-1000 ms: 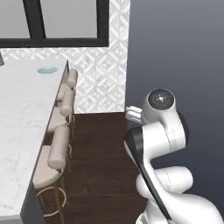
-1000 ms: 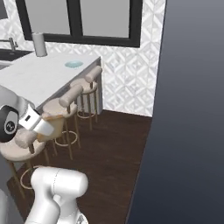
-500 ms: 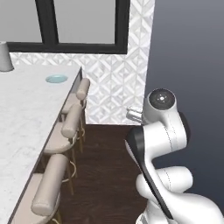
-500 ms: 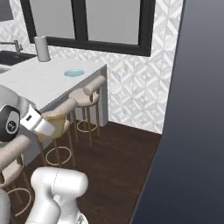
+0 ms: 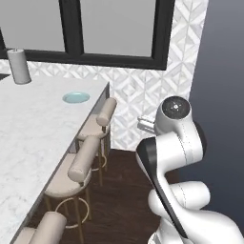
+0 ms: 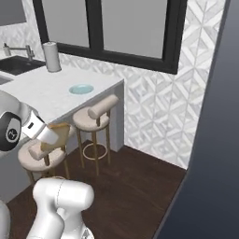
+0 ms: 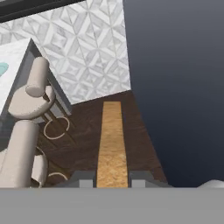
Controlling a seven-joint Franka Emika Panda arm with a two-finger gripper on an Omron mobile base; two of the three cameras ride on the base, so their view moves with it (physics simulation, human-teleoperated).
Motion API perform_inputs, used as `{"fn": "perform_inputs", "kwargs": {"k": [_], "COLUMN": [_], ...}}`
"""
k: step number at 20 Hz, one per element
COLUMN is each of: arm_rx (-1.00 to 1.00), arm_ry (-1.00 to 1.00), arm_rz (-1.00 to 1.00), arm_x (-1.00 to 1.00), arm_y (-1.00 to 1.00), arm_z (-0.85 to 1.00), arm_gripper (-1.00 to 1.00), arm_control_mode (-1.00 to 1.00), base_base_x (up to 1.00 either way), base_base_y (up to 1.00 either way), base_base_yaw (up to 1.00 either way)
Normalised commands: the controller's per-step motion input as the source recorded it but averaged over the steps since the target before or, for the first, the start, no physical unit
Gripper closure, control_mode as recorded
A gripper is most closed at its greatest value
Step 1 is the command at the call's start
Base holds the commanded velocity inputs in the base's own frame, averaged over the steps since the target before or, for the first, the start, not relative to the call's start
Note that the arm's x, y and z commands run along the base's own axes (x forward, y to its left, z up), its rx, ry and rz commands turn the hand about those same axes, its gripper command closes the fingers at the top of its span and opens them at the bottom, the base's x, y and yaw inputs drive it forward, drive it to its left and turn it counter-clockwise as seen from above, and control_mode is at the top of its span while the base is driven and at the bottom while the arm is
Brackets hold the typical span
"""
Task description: Start the toaster. Once the lever pops up, take the bread to the plate on the dining counter.
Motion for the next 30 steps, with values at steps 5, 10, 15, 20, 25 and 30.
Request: {"fn": "perform_inputs", "kwargs": {"k": [5, 10, 15, 20, 25, 30], "arm_rx": [0.00, 0.00, 0.00, 0.00, 0.00, 0.00], "arm_ry": [0.00, 0.00, 0.00, 0.00, 0.00, -0.17], "arm_rz": [0.00, 0.00, 0.00, 0.00, 0.00, 0.31], "arm_x": [0.00, 0.00, 0.00, 0.00, 0.00, 0.40], "arm_y": [0.00, 0.00, 0.00, 0.00, 0.00, -0.12], "arm_z": [0.00, 0.00, 0.00, 0.00, 0.00, -0.04], "arm_gripper": [1.00, 1.00, 1.00, 1.00, 1.00, 1.00], "arm_control_mode": [1.00, 1.00, 1.00, 1.00, 1.00, -1.00], "base_base_x": [1.00, 1.00, 0.99, 0.96, 0.87, 0.14], "base_base_y": [-0.03, -0.07, -0.02, -0.01, -0.01, 0.00], "base_base_yaw": [0.33, 0.32, 0.35, 0.41, 0.41, 0.08]}}
